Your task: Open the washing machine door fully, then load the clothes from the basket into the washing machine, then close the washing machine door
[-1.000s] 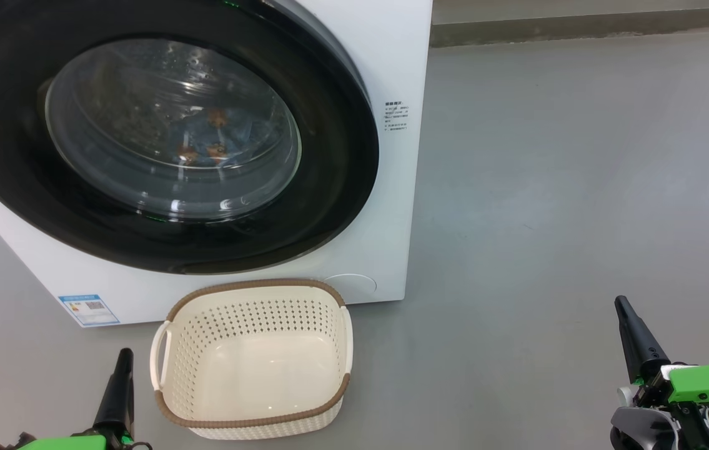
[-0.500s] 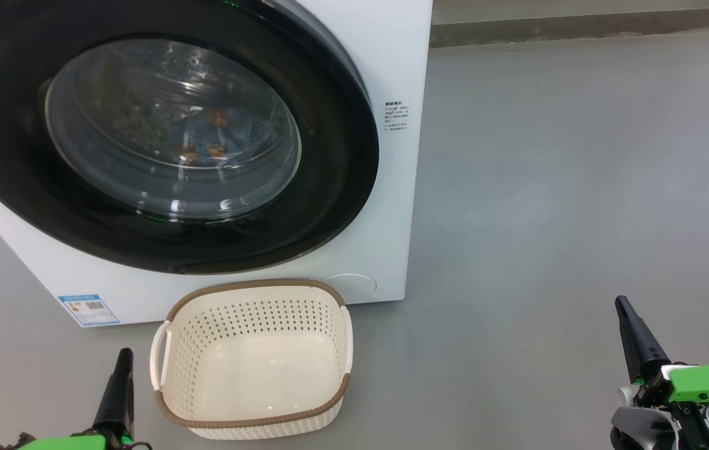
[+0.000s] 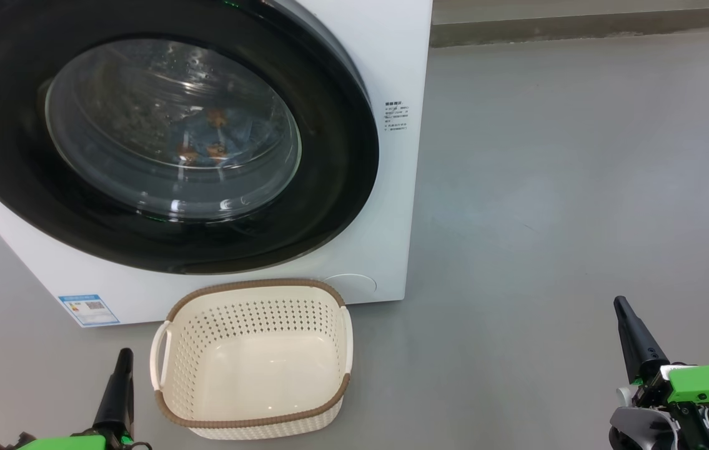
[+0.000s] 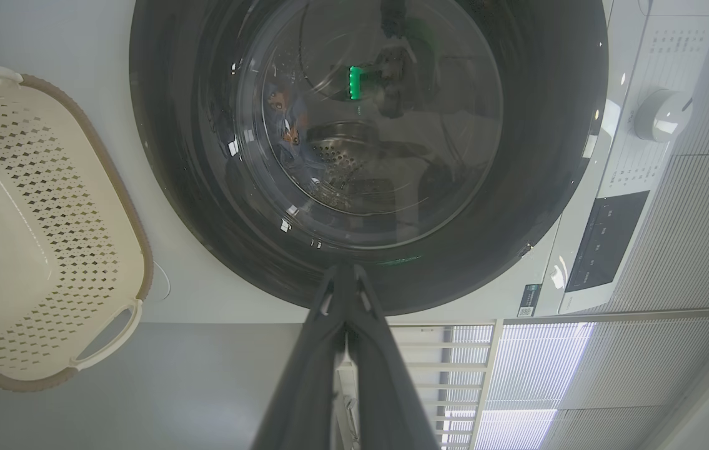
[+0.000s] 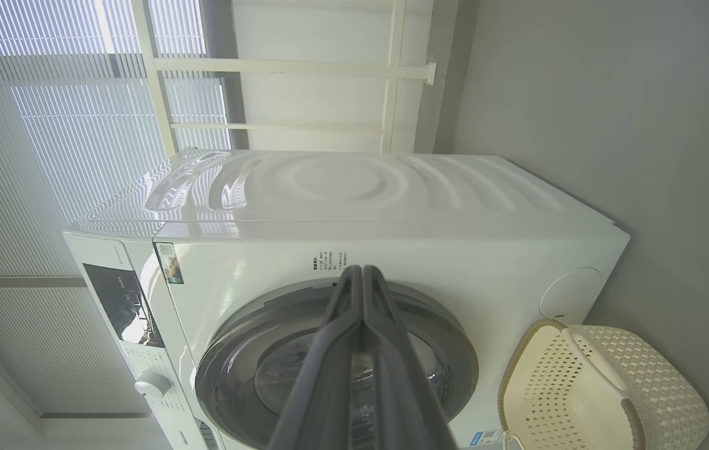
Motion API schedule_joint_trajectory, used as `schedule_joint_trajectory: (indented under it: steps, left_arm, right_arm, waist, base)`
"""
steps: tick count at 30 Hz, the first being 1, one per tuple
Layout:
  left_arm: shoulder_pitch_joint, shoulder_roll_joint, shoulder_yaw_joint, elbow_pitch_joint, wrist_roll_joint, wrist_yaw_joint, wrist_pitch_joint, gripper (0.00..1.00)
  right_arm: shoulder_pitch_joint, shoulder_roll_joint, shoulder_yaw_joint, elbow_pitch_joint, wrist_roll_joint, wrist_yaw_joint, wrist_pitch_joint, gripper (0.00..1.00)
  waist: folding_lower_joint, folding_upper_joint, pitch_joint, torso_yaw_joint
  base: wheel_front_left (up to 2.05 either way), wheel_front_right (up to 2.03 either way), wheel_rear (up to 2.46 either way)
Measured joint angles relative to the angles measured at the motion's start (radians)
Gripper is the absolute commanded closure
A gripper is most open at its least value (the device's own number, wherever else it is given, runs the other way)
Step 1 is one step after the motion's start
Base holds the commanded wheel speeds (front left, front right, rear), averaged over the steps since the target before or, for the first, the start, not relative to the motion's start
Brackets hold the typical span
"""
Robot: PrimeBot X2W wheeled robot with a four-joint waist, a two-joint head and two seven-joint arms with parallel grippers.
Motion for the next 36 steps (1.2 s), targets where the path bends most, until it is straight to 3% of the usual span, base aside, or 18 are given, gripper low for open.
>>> schedule_joint_trajectory:
  steps: [36]
  left_arm:
    - [0.000,0.000,0.002,0.000,0.000,0.000,0.001,1.00]
  right_arm:
    - [0.000,0.006,-0.016,0.000,-0.002,-0.001,0.005,1.00]
  waist:
    - [0.0000,0.0000,0.000,0.000]
  base:
    - [0.00,0.00,0.00]
